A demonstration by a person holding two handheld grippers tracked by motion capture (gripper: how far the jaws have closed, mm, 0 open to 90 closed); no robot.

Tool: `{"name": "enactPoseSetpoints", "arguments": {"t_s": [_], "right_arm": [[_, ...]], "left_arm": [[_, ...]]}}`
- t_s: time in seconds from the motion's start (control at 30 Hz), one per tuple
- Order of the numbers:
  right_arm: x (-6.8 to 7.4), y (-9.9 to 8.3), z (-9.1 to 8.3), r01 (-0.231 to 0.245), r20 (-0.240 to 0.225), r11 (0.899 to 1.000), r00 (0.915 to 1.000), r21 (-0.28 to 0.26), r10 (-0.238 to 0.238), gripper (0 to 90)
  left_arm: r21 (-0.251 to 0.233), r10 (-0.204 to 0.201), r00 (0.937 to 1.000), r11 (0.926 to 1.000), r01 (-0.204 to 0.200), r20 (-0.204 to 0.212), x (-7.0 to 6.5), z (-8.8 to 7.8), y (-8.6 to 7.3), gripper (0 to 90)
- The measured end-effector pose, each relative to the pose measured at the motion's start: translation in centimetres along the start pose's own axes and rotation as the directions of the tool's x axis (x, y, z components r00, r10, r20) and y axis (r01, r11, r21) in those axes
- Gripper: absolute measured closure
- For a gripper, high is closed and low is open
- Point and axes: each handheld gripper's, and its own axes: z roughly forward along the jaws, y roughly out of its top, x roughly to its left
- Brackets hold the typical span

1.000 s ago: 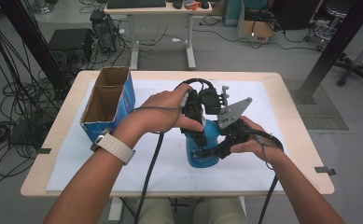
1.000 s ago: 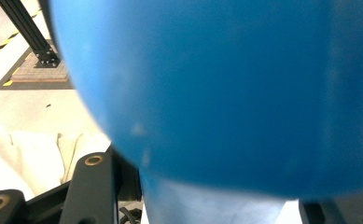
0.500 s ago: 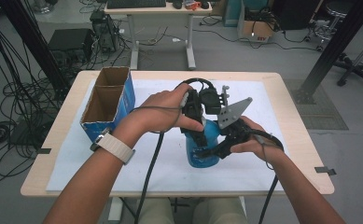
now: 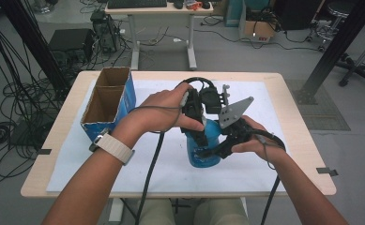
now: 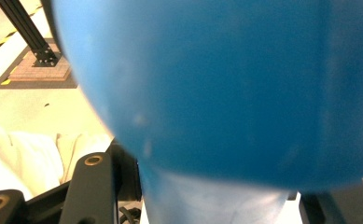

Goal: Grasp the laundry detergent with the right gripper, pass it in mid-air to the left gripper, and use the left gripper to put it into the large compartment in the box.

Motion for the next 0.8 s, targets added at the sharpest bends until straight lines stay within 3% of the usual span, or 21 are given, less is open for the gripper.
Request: {"name": "enactPoseSetpoints", "arguments": {"t_s": [0.2, 0.23, 0.4, 0.43, 0.77, 0.8], "right_arm": [[-0.01, 0.28, -0.15, 0.008, 0.009, 1.0, 0.9999, 0.006, -0.008, 43.0], [-0.02, 0.31, -0.16, 0.009, 0.005, 1.0, 0.9999, 0.007, -0.009, 43.0], [0.0, 0.41, -0.28, 0.01, 0.01, 1.0, 0.9999, 0.007, -0.01, 43.0], [-0.01, 0.46, -0.31, 0.01, 0.008, 1.0, 0.9999, 0.01, -0.01, 43.0], [-0.05, 0.71, -0.32, 0.015, 0.01, 1.0, 0.9998, 0.013, -0.015, 42.9], [-0.06, 0.74, -0.31, 0.015, 0.007, 1.0, 0.9999, 0.013, -0.015, 42.9]], "left_arm": [[0.004, 0.016, 0.9999, 0.9999, -0.016, -0.006, 0.02, -0.21, 0.07, 37.3], [-0.004, -0.001, 0.9999, 1.0, 0.001, -0.011, -0.12, -0.21, 0.07, 37.3], [-0.002, 0.006, 1.0, 1.0, -0.006, -0.006, -0.06, -0.34, 0.12, 37.3], [-0.006, -0.008, 0.9999, 1.0, 0.008, -0.011, -0.19, -0.36, 0.11, 37.3], [-0.007, -0.01, 0.9999, 0.9999, 0.01, -0.011, -0.18, -0.56, -0.02, 37.3], [-0.005, 0.004, 0.9999, 1.0, -0.004, -0.01, -0.07, -0.58, -0.01, 37.3]]}}
